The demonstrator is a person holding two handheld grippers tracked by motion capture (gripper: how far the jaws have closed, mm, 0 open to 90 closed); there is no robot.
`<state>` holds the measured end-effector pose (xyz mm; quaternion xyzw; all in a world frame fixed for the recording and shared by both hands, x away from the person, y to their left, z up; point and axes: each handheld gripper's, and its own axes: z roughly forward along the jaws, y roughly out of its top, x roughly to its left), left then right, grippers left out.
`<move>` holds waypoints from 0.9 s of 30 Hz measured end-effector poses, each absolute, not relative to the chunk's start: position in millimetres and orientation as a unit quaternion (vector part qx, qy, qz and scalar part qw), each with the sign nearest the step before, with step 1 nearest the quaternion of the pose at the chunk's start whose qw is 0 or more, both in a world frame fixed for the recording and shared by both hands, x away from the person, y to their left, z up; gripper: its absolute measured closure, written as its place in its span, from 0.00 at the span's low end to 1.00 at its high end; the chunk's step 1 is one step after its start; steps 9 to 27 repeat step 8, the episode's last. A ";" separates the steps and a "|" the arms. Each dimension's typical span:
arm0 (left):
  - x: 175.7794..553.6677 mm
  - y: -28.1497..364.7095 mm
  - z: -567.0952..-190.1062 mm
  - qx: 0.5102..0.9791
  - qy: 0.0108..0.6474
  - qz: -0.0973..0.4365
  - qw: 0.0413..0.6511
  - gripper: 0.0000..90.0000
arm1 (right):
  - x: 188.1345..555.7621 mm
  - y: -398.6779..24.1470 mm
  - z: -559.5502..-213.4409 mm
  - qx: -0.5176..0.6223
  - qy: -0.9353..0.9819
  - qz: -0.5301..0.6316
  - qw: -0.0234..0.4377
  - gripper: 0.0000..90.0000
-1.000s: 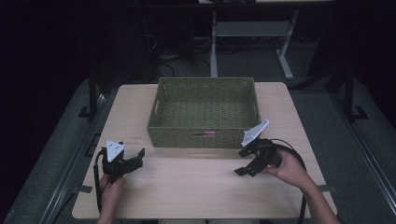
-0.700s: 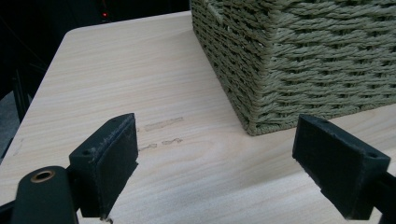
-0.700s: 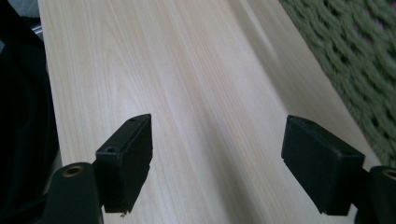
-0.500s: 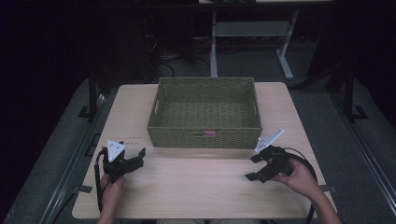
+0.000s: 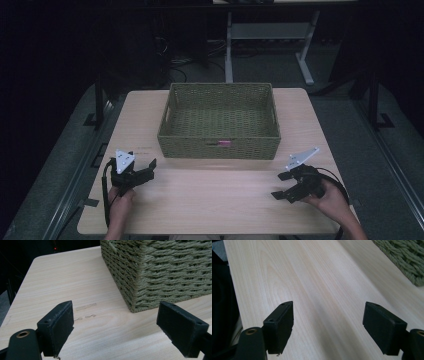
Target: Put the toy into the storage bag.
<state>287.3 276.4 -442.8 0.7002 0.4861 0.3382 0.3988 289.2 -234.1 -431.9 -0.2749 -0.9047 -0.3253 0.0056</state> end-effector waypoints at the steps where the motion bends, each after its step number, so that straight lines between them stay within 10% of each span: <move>1: 287.4 276.4 -442.9 0.701 0.485 0.339 0.398 0.15 | 287.3 -236.4 -432.6 -0.276 -0.904 -0.327 0.004 0.27; 27: 288.3 275.3 -442.9 0.701 0.485 0.339 0.398 0.15 | 278.1 -247.7 -437.2 -0.295 -0.895 -0.335 -0.009 0.27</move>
